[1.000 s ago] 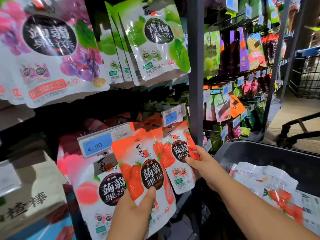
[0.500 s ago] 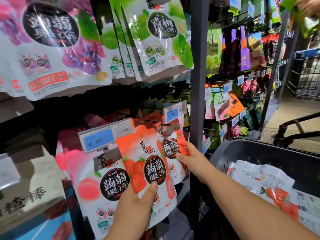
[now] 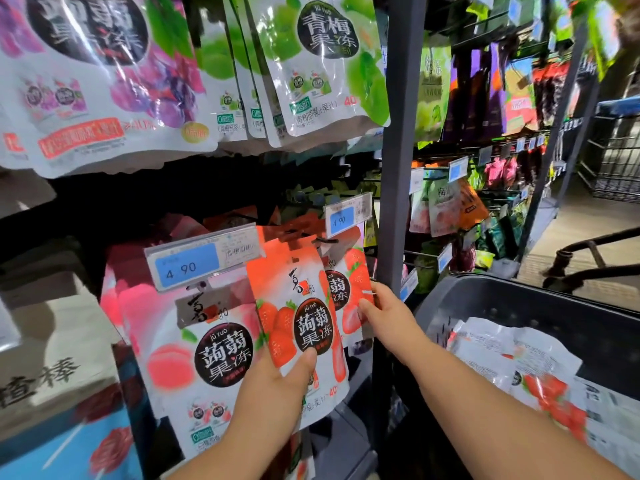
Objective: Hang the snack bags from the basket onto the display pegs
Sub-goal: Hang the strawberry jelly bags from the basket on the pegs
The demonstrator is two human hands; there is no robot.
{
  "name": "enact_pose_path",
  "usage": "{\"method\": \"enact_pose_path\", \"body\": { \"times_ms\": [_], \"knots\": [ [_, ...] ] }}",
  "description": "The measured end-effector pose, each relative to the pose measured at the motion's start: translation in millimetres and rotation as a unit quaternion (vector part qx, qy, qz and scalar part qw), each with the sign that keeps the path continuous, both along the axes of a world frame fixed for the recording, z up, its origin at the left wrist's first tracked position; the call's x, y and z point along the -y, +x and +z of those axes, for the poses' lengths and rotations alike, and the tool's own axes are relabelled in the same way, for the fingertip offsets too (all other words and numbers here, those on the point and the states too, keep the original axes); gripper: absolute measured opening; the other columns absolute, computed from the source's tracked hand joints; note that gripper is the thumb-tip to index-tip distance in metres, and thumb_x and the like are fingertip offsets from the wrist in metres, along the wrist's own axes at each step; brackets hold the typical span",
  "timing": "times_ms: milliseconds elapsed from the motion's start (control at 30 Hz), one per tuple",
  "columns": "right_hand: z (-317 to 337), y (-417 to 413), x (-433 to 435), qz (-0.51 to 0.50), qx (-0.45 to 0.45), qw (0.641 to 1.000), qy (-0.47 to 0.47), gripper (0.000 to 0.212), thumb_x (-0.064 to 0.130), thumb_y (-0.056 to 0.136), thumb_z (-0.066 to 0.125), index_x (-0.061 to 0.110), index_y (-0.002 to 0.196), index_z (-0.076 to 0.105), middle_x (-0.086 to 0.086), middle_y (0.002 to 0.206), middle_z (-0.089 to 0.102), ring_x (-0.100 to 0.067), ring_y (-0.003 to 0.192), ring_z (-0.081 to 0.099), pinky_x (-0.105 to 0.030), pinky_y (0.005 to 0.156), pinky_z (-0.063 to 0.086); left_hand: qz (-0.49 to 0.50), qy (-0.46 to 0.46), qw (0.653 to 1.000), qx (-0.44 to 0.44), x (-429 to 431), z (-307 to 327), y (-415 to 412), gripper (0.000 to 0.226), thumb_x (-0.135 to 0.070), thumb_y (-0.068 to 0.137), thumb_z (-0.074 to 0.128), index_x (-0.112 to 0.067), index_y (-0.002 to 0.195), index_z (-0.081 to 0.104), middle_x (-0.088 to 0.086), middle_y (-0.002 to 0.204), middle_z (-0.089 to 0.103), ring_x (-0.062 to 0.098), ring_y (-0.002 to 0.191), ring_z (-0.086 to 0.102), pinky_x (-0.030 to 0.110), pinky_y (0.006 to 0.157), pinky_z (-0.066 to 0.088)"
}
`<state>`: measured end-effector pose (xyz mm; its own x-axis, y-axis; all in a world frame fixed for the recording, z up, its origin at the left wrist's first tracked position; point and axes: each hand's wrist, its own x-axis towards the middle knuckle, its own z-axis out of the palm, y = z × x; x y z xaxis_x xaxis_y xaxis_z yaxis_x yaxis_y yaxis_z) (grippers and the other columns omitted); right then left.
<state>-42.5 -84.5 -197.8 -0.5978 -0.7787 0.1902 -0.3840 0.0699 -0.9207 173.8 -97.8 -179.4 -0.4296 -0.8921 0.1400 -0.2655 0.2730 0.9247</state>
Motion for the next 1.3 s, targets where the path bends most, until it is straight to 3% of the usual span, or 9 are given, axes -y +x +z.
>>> {"method": "enact_pose_path", "body": {
  "times_ms": [167,267,333,400,533,667,767,933,1300],
  "knots": [
    [-20.6,20.5,-23.1,-0.089,-0.007,0.986,-0.141,0.019,0.017,0.098,0.056,0.035,0.105,0.056,0.017,0.1,0.065,0.007,0.093,0.06,-0.007,0.077,0.043,-0.038,-0.012,0.999,0.006,3.2,-5.4,-5.9,0.024,-0.029,0.092,0.064,-0.035,0.115,0.062,-0.027,0.103,0.062,-0.011,0.095,0.055,0.007,0.072,0.039],
    [-31.1,26.2,-31.8,0.019,0.109,0.987,-0.115,0.012,0.036,0.096,0.062,0.034,0.108,0.063,0.011,0.098,0.071,-0.005,0.098,0.066,-0.025,0.088,0.05,-0.057,0.01,0.998,0.005,4.9,-10.5,-16.1,0.019,-0.028,0.093,0.063,-0.029,0.111,0.066,-0.02,0.094,0.071,-0.009,0.085,0.063,0.002,0.066,0.042],
    [-34.0,26.0,-35.1,0.094,0.177,0.975,-0.091,0.036,0.045,0.089,0.069,0.031,0.12,0.058,0.006,0.09,0.072,-0.013,0.09,0.069,-0.03,0.085,0.052,-0.069,0.032,0.997,-0.004,4.6,-9.5,-23.1,0.013,-0.024,0.093,0.064,-0.028,0.105,0.069,-0.015,0.09,0.074,-0.006,0.082,0.066,0.008,0.07,0.048],
    [-34.2,24.0,-36.8,0.13,0.189,0.969,-0.097,0.05,0.035,0.081,0.07,0.026,0.127,0.05,0.0,0.08,0.068,-0.019,0.08,0.065,-0.031,0.077,0.051,-0.08,0.028,0.996,0.002,5.7,-9.7,-31.1,0.011,-0.026,0.093,0.065,-0.033,0.1,0.07,-0.015,0.092,0.075,0.0,0.087,0.069,0.023,0.081,0.053],
    [-28.8,15.7,-41.0,0.106,0.189,0.967,-0.133,0.052,0.029,0.078,0.071,0.026,0.125,0.049,-0.012,0.077,0.065,-0.031,0.081,0.061,-0.047,0.077,0.05,-0.093,0.01,0.996,0.007,8.2,-8.8,-44.0,0.017,-0.047,0.08,0.065,-0.045,0.097,0.065,-0.021,0.099,0.072,0.0,0.098,0.066,0.025,0.088,0.05],
    [-25.0,12.2,-41.1,0.074,0.196,0.963,-0.168,0.049,0.024,0.079,0.075,0.028,0.122,0.051,-0.037,0.097,0.058,-0.036,0.081,0.06,-0.055,0.079,0.049,-0.097,-0.009,0.995,0.008,11.0,-6.3,-55.5,0.022,-0.028,0.091,0.067,-0.048,0.094,0.059,-0.025,0.098,0.068,-0.006,0.097,0.062,0.011,0.079,0.045],
    [-26.5,8.7,-36.5,0.038,0.181,0.968,-0.171,0.046,0.01,0.09,0.07,0.036,0.122,0.049,-0.033,0.102,0.06,-0.034,0.079,0.063,-0.052,0.079,0.053,-0.074,0.011,0.997,-0.01,15.3,-6.7,-64.5,0.024,-0.025,0.09,0.068,-0.04,0.107,0.059,-0.018,0.105,0.068,0.003,0.101,0.063,0.021,0.085,0.048],
    [-29.3,0.9,-28.5,0.032,0.153,0.976,-0.15,0.049,0.034,0.075,0.072,0.053,0.117,0.056,-0.012,0.107,0.069,-0.026,0.097,0.072,-0.053,0.09,0.056,-0.055,0.034,0.998,-0.027,21.1,-8.6,-73.3,0.035,-0.029,0.089,0.069,-0.03,0.123,0.059,-0.013,0.11,0.069,0.009,0.104,0.064,0.033,0.094,0.05],
    [-30.3,-0.8,-13.2,0.02,0.141,0.979,-0.147,0.043,0.017,0.091,0.069,0.049,0.118,0.059,-0.001,0.119,0.07,-0.019,0.108,0.069,-0.05,0.097,0.054,-0.029,0.05,0.997,-0.051,31.0,-8.9,-78.8,0.028,-0.029,0.09,0.067,-0.029,0.116,0.056,-0.011,0.106,0.067,-0.004,0.089,0.06,0.006,0.063,0.04]
  ]
}}
